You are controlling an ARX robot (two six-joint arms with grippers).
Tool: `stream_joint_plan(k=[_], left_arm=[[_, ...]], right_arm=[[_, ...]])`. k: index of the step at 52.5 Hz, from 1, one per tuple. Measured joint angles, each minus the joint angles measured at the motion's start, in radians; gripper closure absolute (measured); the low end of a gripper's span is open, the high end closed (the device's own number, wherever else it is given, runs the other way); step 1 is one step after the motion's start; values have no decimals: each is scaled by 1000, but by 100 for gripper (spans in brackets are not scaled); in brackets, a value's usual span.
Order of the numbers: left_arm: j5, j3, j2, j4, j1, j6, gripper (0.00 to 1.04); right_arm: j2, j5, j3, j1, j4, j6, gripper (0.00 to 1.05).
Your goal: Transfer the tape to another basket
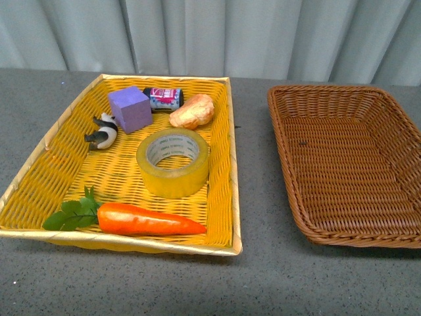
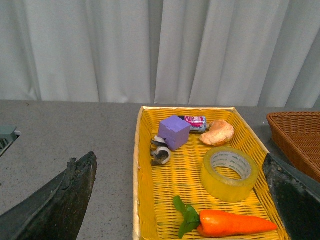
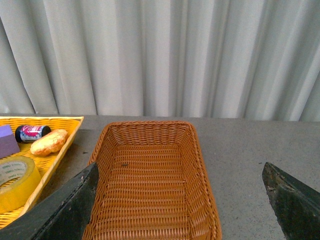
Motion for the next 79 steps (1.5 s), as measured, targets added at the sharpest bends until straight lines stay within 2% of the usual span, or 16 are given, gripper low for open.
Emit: stream_joint_plan(k=[79], left_arm=[[0, 0, 0, 0, 0, 0, 6]], right_arm=[[0, 0, 0, 0, 0, 0, 9]])
